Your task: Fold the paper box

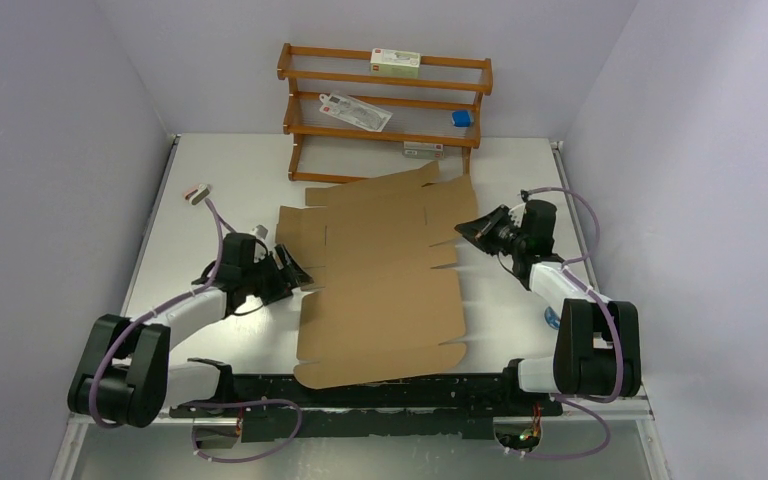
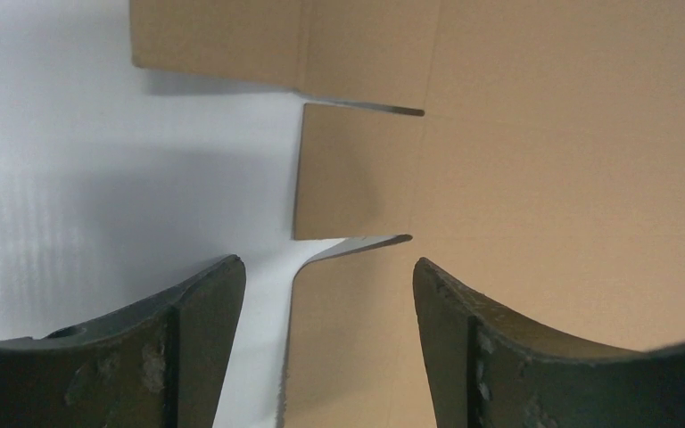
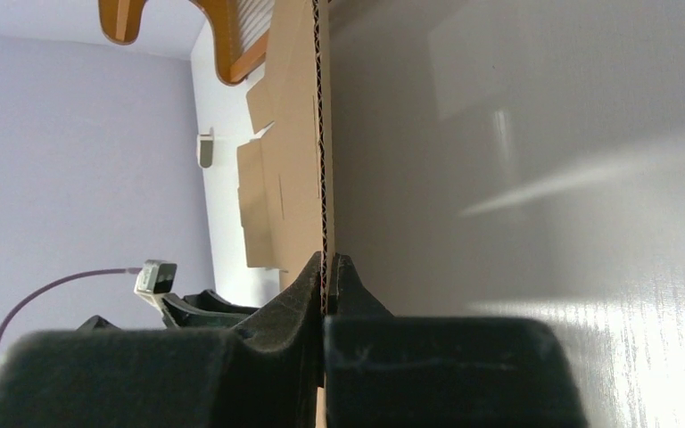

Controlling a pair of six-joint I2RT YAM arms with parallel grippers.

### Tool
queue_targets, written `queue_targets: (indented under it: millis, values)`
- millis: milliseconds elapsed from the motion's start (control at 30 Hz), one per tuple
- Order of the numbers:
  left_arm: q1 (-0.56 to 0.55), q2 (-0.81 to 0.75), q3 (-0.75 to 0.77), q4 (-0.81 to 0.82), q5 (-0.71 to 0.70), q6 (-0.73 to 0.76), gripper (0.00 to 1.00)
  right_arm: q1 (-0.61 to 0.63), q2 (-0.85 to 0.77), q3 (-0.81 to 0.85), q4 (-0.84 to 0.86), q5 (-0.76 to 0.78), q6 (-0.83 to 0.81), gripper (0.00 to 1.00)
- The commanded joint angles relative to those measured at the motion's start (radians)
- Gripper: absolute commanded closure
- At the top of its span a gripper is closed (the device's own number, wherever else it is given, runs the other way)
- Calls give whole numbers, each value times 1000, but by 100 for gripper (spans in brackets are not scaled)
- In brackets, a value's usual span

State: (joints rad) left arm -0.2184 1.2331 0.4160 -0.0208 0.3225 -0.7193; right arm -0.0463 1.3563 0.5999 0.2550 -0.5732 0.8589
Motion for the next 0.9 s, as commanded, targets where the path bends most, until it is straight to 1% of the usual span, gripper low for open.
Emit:
queue_targets:
  millis: [0,167,533,700,867]
  values:
    - [8,45,-48,126,74,-55,26,-21,-15,-3,-5,-54,42,100]
    - [8,73,-55,169,100,-79,26,-32,-16,-17,5,-81,77,100]
    - [8,80,-92,190,110,-113,26,-49,-25,-36,36,-91,129,100]
    - [8,50,-120,250,136,-168,29,-49,-29,-34,-2,-74,80,100]
    - [7,-36,-82,194,106,-144,35,-49,-43,-40,-60,-42,5,100]
